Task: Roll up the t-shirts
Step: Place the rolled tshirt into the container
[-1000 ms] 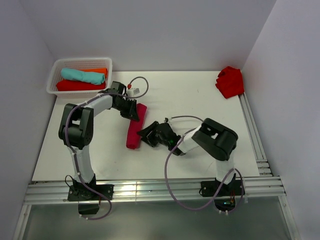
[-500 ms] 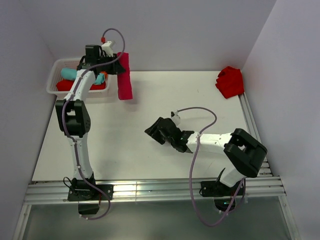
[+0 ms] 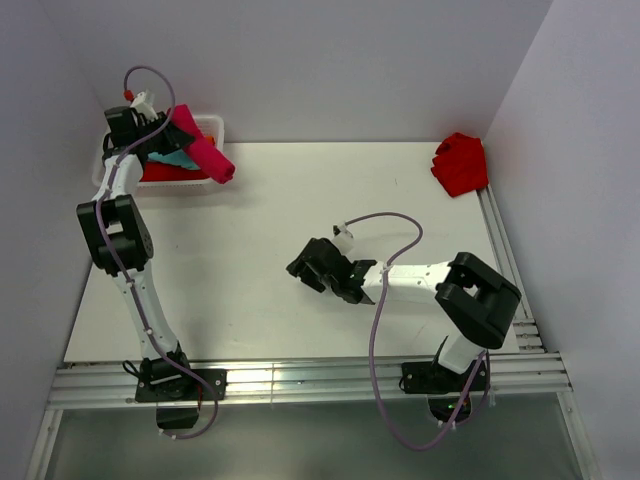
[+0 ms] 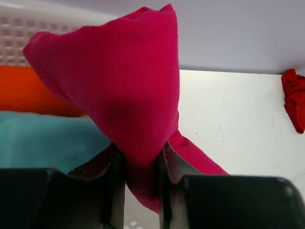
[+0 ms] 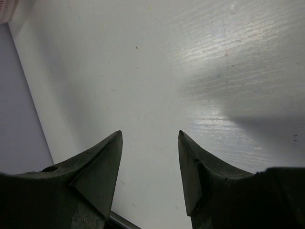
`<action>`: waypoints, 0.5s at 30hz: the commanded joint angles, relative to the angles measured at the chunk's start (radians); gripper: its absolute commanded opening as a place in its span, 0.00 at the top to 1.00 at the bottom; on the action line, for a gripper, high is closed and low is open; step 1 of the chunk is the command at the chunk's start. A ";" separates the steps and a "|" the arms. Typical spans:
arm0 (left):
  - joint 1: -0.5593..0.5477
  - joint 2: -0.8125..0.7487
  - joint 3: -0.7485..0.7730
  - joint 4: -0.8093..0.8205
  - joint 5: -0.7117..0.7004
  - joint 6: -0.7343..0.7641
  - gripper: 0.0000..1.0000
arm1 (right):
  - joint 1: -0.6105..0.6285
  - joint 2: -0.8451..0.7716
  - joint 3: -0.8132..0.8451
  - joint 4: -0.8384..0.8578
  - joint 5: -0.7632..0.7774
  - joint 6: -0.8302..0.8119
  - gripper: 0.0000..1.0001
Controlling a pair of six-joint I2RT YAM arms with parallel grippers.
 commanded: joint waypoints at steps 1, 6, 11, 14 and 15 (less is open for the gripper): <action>0.033 -0.047 -0.062 0.140 0.047 -0.020 1.00 | 0.014 0.023 0.043 -0.013 0.039 -0.017 0.43; 0.060 -0.133 -0.236 0.269 0.022 -0.033 1.00 | 0.017 0.055 0.044 0.001 0.029 -0.014 0.43; 0.083 -0.192 -0.370 0.339 -0.060 -0.046 1.00 | 0.017 0.070 0.038 0.019 0.019 -0.013 0.43; 0.091 -0.245 -0.464 0.421 -0.120 -0.042 1.00 | 0.017 0.086 0.038 0.022 0.015 -0.013 0.43; 0.091 -0.255 -0.481 0.441 -0.146 -0.042 1.00 | 0.017 0.089 0.033 0.028 0.010 -0.009 0.43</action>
